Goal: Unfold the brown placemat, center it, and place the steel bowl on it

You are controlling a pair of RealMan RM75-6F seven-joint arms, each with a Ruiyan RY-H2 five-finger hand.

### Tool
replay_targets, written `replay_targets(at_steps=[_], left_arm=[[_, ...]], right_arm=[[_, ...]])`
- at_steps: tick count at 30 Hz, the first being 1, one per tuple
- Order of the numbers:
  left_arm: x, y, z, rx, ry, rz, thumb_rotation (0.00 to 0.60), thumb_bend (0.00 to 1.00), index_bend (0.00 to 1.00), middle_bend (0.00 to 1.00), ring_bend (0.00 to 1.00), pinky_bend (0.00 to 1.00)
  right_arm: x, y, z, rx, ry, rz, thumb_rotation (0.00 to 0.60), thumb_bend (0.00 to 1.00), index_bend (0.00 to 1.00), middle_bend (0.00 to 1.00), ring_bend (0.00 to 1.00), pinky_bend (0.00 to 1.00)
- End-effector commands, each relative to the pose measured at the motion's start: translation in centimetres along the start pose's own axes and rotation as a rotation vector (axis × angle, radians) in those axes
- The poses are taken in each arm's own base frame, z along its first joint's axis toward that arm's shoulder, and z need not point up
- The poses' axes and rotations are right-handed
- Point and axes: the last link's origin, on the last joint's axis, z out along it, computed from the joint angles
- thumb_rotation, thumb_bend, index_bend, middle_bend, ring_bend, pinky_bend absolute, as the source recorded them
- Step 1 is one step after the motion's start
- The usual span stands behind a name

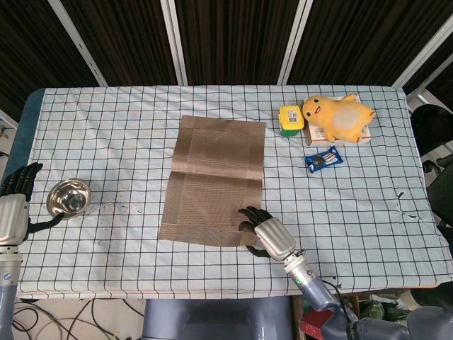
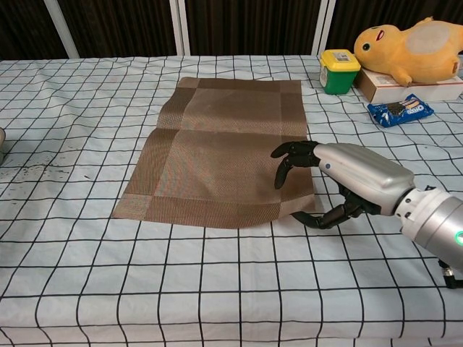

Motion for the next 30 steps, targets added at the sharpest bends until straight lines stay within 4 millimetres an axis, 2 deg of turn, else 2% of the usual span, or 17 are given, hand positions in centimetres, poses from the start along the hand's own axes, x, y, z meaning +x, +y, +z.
replay_targets(at_steps=[1, 9, 13, 20, 30], left_arm=[[-0.04, 0.02, 0.01, -0.001, -0.002, 0.000, 0.600, 0.04, 0.07, 0.06, 0.02, 0.08], [-0.17, 0.03, -0.01, -0.001, -0.011, -0.004, 0.600, 0.04, 0.07, 0.06, 0.02, 0.08], [-0.22, 0.05, -0.02, -0.001, -0.013, -0.005, 0.600, 0.04, 0.07, 0.06, 0.02, 0.08], [-0.27, 0.15, -0.11, -0.005, -0.016, -0.005, 0.600, 0.04, 0.07, 0.05, 0.02, 0.08], [-0.34, 0.23, -0.16, -0.008, -0.020, -0.007, 0.600, 0.04, 0.07, 0.05, 0.02, 0.08]], right_arm=[[-0.10, 0.06, 0.08, -0.003, -0.003, 0.001, 0.600, 0.30, 0.43, 0.15, 0.10, 0.21], [-0.18, 0.17, 0.25, -0.007, -0.006, 0.005, 0.600, 0.39, 0.50, 0.18, 0.10, 0.21], [-0.18, 0.20, 0.17, -0.006, -0.008, 0.006, 0.600, 0.39, 0.54, 0.20, 0.10, 0.21], [-0.02, 0.16, 0.13, -0.003, -0.002, 0.012, 0.600, 0.39, 0.66, 0.30, 0.12, 0.21], [0.31, 0.08, -0.27, 0.007, 0.004, 0.016, 0.600, 0.39, 0.70, 0.31, 0.12, 0.21]])
